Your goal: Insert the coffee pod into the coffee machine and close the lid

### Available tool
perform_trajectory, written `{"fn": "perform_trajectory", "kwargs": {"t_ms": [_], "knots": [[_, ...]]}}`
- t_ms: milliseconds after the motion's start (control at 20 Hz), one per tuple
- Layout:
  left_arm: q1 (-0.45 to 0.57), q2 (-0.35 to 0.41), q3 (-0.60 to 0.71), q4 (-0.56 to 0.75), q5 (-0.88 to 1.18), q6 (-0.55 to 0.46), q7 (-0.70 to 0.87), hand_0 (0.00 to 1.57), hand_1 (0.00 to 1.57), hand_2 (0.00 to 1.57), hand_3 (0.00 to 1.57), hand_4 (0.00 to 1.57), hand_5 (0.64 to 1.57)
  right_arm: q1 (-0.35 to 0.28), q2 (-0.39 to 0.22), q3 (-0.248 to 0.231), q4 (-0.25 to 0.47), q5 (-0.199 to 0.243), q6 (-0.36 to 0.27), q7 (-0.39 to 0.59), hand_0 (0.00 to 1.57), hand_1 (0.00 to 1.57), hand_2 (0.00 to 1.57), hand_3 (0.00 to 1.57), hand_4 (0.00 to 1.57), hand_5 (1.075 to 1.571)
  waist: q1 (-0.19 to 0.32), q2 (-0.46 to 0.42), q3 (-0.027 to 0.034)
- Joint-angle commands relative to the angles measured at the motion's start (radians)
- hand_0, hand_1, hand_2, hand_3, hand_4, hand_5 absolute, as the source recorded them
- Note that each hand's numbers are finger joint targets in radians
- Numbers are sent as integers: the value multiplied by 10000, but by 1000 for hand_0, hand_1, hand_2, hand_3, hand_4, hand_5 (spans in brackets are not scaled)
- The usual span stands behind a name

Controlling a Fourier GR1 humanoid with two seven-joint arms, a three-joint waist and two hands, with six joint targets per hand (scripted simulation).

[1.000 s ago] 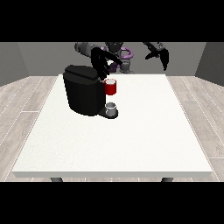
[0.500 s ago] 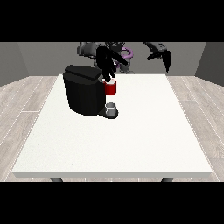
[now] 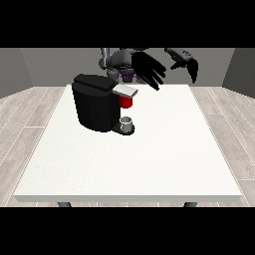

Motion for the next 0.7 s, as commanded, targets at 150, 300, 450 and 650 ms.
{"fn": "perform_trajectory", "kwargs": {"t_ms": [150, 300, 450, 650], "knots": [[-391, -89, -366, -359, -149, -103, 51, 0, 0, 0, 0, 329, 1571, -1117, 956, 423, -35, -495, -113, -2736, 0, 0, 0, 0, 0, 1571, 526, 797, -357], [-89, -286, -424, -684, -229, 232, 551, 0, 0, 0, 0, 246, 1571, -779, 1417, 708, 421, -596, 48, -3626, 0, 0, 0, 0, 0, 1571, 45, 277, -359], [-21, -260, -249, -697, 14, 181, 880, 0, 0, 0, 0, 266, 1571, -430, 2300, 1283, 305, -460, -245, -4344, 0, 0, 0, 0, 0, 1571, -267, -156, -360], [794, -130, 54, -398, -24, 395, 362, 0, 0, 0, 0, 266, 1571, -205, 3007, 1821, 333, -409, -313, -5010, 0, 0, 0, 0, 181, 1571, -874, -477, -365]]}}
